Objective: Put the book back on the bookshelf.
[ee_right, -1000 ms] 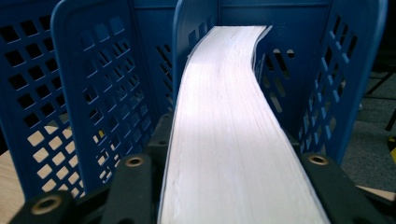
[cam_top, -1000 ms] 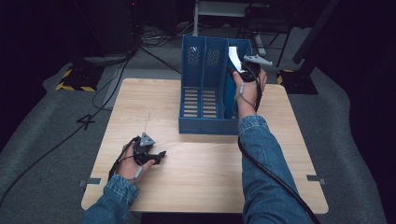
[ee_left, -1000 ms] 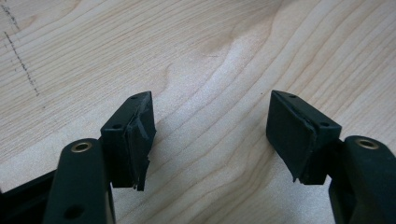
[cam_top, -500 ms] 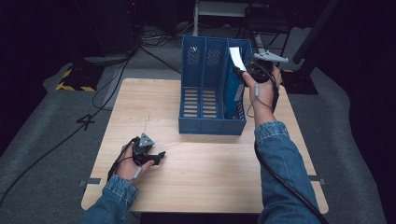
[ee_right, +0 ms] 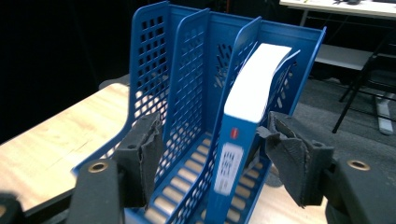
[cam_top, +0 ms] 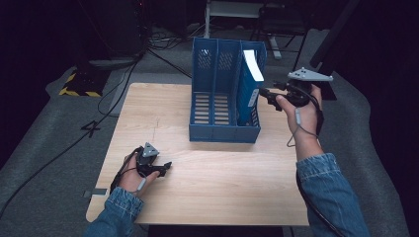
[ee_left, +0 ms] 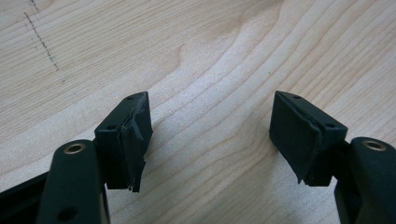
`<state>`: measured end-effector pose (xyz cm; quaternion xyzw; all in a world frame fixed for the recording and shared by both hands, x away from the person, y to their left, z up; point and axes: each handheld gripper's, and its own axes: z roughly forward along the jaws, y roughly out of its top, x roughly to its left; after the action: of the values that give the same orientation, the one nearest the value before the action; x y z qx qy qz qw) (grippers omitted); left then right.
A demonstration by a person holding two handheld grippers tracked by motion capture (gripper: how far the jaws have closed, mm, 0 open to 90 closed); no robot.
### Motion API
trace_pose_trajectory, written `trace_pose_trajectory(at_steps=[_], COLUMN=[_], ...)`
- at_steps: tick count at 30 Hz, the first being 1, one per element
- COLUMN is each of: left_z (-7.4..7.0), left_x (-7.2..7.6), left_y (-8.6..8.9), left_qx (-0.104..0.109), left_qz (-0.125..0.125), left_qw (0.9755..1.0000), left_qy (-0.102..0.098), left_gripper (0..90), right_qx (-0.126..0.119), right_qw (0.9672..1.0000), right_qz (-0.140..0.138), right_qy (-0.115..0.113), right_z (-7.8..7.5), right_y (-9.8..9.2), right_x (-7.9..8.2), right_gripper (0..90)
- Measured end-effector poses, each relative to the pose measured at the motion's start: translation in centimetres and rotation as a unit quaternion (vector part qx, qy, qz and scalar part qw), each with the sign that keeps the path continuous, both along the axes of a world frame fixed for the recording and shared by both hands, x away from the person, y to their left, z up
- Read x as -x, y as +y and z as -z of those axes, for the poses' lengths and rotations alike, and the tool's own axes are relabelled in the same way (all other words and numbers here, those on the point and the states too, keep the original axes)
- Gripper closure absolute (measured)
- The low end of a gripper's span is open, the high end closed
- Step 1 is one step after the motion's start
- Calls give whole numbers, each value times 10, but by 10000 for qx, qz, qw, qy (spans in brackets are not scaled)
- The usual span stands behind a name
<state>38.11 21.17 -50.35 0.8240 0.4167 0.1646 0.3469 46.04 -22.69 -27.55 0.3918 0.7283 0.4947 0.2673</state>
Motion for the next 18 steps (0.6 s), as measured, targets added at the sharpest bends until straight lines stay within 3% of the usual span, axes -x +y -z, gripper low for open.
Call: trace_pose_trajectory(at_steps=[5,11,14,18], left_z=[0,0,0,0], left_x=[0,-1,-1,-1], left_y=[0,-1,-1,-1], left_qx=[14,-8,-1,0], left_qz=[-4,-2,-1,-5], left_qw=[10000,10000,10000,10000], left_qy=[8,3,16,15], left_gripper=[299,295,293,292], right_qx=[68,256,468,585], right_qw=[9997,9988,9986,9967], right_qz=[-144,-148,-32,-93], right_qy=[170,387,262,558], right_z=[8,27,38,62], right_y=[-13,-26,-29,-31], right_x=[24,41,52,62], right_gripper=[369,371,376,376])
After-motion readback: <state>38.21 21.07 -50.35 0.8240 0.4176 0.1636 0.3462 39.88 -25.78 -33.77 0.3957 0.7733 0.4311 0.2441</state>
